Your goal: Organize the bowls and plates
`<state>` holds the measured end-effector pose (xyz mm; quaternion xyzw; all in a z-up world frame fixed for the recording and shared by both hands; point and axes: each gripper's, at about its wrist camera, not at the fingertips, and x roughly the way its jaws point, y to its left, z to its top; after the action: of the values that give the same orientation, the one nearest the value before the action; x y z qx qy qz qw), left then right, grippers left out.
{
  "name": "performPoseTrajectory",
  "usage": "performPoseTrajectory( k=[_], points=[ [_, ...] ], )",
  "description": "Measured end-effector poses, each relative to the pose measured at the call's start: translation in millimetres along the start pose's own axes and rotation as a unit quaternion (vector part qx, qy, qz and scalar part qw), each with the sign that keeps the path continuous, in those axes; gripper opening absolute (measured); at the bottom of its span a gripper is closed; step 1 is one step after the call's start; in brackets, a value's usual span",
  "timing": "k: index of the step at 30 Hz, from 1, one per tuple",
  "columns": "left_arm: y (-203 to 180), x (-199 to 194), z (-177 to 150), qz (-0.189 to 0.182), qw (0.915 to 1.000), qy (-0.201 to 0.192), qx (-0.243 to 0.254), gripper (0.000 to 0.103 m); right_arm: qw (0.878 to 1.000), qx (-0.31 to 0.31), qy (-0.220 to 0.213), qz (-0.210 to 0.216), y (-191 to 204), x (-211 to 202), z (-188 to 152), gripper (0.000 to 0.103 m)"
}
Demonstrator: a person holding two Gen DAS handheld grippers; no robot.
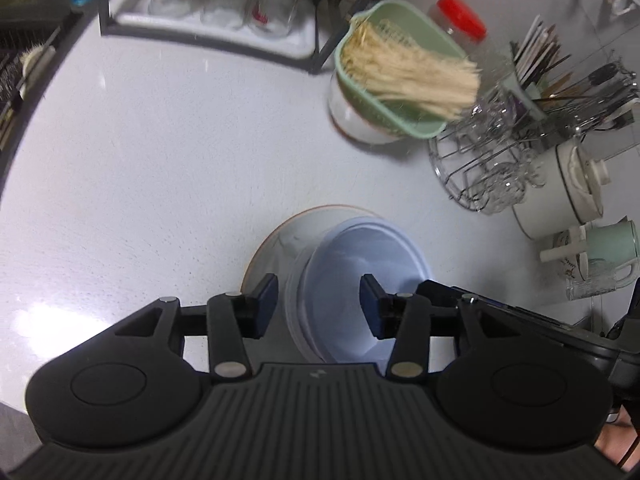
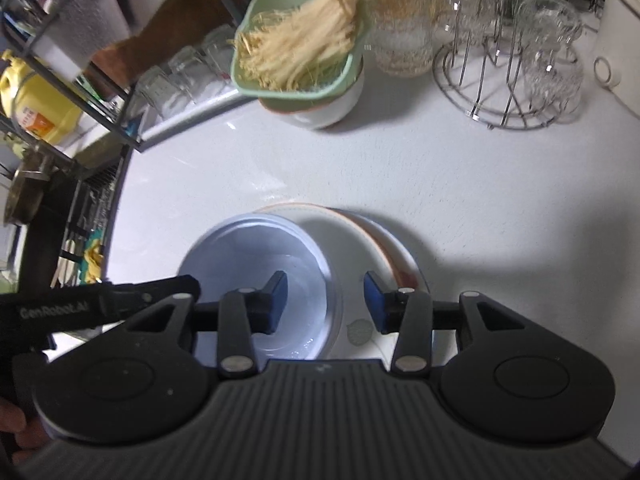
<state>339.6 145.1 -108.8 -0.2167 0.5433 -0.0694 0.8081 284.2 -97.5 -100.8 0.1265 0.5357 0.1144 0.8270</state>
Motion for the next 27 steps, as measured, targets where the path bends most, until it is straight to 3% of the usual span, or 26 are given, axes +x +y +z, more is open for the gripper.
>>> performPoseTrajectory(
  k=[9,13,16,17,26,27],
  points=[
    [-21.5,-62.1,-22.1,0.024,0.9975,-0.059,0.03,0.059,0.998,-0.028,-0.052,0.035,4.9,-51.5,-12.9,0.045],
    [-30.8,-94.9,-34.5,0.044,0.9931,-0.1,0.041,0.075,0.994,-0.04,-0.082,0.051,7.1,-75.6,-20.6,0.046],
    [-40.6,-120.6,-46.5,0.066,0.9871,-0.137,0.049,0.091,0.991,-0.047,-0.11,0.063,6.3,-94.9,-26.8,0.076],
    [-43.5,-129.6,-51.8,0.073,0.9849,-0.147,0.054,0.092,0.989,-0.048,-0.121,0.063,5.5,-101.6,-29.5,0.086],
    [-72.0,-176.6,-104.0,0.107,0.97,-0.195,0.097,0.099,0.977,-0.066,-0.194,0.056,-4.3,-157.3,-64.7,0.088],
    [-76.1,-180.1,-111.9,0.111,0.9679,-0.201,0.102,0.099,0.975,-0.071,-0.203,0.054,-4.6,-163.7,-69.5,0.092]
  ],
)
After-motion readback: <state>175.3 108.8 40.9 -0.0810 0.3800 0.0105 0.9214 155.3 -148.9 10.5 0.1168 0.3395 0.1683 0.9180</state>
